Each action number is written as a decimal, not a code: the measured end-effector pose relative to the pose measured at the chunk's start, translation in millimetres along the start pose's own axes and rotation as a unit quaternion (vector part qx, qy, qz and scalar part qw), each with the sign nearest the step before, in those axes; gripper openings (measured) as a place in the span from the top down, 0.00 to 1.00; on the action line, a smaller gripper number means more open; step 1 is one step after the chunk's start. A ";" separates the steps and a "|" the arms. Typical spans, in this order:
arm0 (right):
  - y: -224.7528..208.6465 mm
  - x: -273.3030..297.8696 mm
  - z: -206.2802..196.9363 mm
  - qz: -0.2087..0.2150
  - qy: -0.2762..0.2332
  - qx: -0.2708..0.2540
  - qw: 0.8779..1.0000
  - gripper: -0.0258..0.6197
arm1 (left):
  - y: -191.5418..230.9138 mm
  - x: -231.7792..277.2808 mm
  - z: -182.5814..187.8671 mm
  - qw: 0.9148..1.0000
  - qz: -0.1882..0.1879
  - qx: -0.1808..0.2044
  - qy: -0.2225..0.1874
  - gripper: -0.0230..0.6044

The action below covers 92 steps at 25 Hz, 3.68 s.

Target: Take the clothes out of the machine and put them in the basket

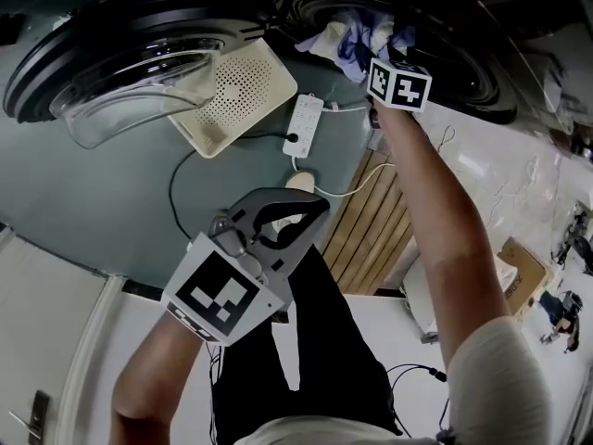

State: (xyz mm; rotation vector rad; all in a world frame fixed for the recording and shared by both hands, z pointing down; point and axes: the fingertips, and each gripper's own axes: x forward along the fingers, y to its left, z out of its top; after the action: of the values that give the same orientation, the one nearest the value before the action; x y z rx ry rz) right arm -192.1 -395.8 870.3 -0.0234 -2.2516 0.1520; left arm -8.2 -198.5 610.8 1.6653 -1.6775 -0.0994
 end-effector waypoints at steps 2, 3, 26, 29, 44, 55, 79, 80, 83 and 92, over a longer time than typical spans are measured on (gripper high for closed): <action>-0.3 -11.0 4.6 -0.008 -0.012 0.000 1.000 0.69 | -3.3 -3.2 3.3 1.000 -0.001 0.004 -0.002 0.97; 0.3 -17.2 6.9 -0.011 -0.018 0.002 1.000 0.69 | -5.3 -4.9 4.6 1.000 -0.002 0.005 -0.003 0.97; 54.7 -174.8 11.3 0.002 -0.109 -0.061 0.992 0.69 | -39.5 -54.3 -24.4 1.000 0.016 -0.004 -0.019 0.97; 72.2 -194.1 11.3 0.018 -0.119 -0.068 0.990 0.69 | -44.4 -60.8 -31.0 1.000 0.020 -0.006 -0.022 0.97; 190.5 -212.2 5.1 0.114 -0.115 -0.120 0.980 0.69 | -59.8 -108.7 -51.2 0.997 0.050 -0.019 -0.059 0.97; 250.2 -158.0 -21.9 0.136 -0.076 -0.161 0.975 0.69 | -50.3 -154.3 -82.4 0.990 0.091 -0.057 -0.097 0.97; 281.5 15.1 -101.0 0.164 0.024 -0.176 0.970 0.69 | -9.7 -132.1 -109.6 0.990 0.097 -0.062 -0.083 0.97; 282.5 20.9 -103.0 0.167 0.027 -0.176 0.970 0.69 | -7.3 -128.1 -108.1 0.990 0.096 -0.062 -0.082 0.97; 285.0 35.5 -111.5 0.178 0.035 -0.183 0.966 0.69 | 0.3 -114.7 -106.1 0.991 0.091 -0.062 -0.077 0.97; 278.8 78.7 -133.3 0.198 0.063 -0.167 0.964 0.69 | 28.0 -82.1 -99.2 0.993 0.090 -0.047 -0.053 0.97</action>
State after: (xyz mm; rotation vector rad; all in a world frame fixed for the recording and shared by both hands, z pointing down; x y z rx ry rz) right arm -148.7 -100.1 981.6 -0.6475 -2.0976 -0.0192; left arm 11.9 -77.9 659.9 1.4537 -1.8661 -0.1793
